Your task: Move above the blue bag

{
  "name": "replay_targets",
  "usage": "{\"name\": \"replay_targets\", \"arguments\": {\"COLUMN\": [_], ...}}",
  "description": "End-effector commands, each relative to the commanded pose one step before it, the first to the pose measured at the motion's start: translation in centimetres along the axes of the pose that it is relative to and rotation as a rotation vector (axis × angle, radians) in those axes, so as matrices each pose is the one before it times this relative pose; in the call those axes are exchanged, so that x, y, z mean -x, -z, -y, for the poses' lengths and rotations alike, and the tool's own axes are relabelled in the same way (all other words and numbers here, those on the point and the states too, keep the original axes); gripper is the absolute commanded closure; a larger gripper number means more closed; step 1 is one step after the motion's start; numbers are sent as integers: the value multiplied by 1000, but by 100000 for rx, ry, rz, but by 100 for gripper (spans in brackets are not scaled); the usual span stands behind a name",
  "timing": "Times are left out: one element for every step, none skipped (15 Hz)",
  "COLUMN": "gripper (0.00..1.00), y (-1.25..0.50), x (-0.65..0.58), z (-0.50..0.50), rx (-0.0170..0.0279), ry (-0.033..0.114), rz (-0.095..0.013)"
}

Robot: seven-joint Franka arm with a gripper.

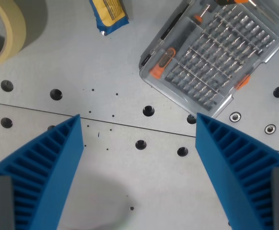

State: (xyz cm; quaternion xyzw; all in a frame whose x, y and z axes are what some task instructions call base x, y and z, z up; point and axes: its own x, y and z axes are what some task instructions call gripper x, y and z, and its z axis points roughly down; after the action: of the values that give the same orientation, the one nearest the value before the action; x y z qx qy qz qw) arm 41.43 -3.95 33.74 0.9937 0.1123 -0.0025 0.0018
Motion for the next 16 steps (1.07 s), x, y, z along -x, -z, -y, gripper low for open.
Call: {"name": "replay_targets", "arguments": {"gripper": [0,0,0,0,0,0,0,0,0,0,0,0,0,0,0,0], "y": [189,0,-3,-8,-17,-29,-46,-66,-90,-117,-145,-173,-199,-225,-253,-279], "x": [16,0,-2,-6,-11,-20,-31,-45,-62,-82,-104,-126,-148,-169,-190,-208], "z": [-1,0,1,3,5,9,14,20,27,35,42,48,53,60,68,76], "rx": [138,-8,15,19,2,1,23,-3,24,41,62,94,81,-20,-100,-106], "ry": [21,-17,68,113,179,292,438,540,597,704,786,845,889,1001,1081,1017], "rz": [-469,-31,12,-48,11,3,28,41,2,-48,-150,-237,-229,-145,-79,-72]}}
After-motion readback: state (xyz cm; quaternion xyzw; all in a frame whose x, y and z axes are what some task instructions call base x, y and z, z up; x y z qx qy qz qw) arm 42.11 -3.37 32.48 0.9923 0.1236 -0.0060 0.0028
